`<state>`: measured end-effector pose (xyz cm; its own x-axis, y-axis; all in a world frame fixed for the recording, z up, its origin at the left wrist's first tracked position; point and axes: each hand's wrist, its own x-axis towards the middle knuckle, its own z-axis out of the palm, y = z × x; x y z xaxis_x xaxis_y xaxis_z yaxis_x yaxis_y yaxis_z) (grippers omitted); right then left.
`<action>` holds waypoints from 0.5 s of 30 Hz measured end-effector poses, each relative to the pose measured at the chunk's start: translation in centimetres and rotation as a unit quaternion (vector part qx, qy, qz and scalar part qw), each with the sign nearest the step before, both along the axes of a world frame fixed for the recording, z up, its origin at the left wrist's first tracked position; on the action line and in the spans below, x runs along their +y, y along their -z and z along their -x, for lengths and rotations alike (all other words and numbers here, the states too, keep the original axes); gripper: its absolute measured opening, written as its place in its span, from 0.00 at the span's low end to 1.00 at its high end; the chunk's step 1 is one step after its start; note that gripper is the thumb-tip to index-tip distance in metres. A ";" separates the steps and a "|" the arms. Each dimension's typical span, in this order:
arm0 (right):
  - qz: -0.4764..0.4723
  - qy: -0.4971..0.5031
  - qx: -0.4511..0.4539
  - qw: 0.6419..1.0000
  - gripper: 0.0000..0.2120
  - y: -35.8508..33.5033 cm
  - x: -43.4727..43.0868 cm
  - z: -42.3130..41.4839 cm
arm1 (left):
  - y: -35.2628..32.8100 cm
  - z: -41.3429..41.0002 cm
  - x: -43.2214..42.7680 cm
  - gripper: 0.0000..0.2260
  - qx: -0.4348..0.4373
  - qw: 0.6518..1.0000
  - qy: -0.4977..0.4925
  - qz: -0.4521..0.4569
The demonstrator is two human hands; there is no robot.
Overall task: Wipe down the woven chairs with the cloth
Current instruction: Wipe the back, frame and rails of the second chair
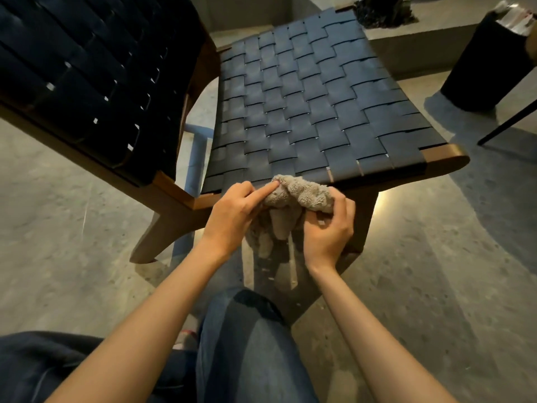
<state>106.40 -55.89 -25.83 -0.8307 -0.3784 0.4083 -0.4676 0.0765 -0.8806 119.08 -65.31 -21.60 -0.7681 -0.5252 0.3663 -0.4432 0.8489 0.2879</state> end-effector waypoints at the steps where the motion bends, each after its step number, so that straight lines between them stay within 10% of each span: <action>1: -0.001 -0.009 0.001 1.000 0.17 0.3 -0.5 -1.0 | 0.4 -1.0 -0.2 0.26 -0.002 1.000 -0.011 0.001; 15: -0.055 -0.169 -0.039 0.983 0.04 2.5 -5.6 -10.6 | 4.1 -10.5 -2.1 0.25 -0.021 0.982 -0.186 0.034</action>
<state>116.96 -61.44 -28.30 -0.6774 -0.6763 0.2893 -0.4144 0.0259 -0.9097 129.57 -67.45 -25.65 -0.5436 -0.7474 0.3820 -0.7364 0.6431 0.2104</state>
